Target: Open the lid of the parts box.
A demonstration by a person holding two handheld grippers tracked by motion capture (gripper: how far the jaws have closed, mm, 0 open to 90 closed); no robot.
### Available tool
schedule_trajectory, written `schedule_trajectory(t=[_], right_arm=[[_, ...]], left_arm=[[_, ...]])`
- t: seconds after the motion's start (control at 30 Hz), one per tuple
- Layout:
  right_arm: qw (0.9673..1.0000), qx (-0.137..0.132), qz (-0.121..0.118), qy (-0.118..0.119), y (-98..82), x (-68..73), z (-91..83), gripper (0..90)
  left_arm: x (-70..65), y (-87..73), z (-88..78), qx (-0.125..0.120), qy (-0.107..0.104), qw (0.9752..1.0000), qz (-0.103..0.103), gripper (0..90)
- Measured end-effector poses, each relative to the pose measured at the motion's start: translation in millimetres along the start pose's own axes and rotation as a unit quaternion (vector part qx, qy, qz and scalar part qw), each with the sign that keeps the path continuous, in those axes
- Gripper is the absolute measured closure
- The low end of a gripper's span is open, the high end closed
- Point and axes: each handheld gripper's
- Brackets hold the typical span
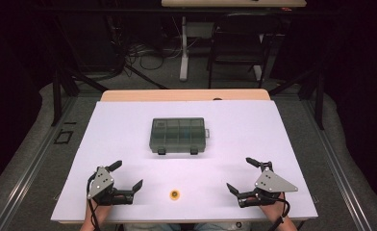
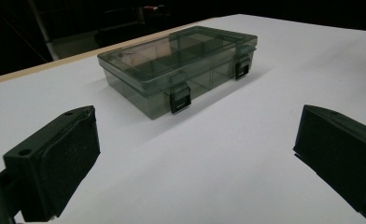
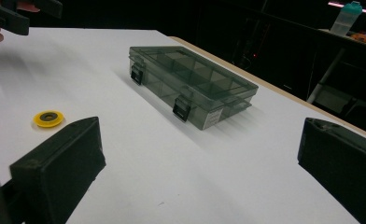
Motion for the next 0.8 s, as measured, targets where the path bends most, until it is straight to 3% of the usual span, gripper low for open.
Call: schedule_trajectory(t=[0.8], right_arm=[[0.9999,0.010,0.003,-0.005,-1.2,1.5,4.2,0.0]], left_arm=[[-0.8,0.9,2.0,0.009,-0.011,0.9999,0.000,0.0]])
Point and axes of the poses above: each handheld gripper's, and its own axes: z roughly forward along the jaws, y roughly out of its top, x roughly to its left, and after that the axes turned 12 degrees about -x, right-handed
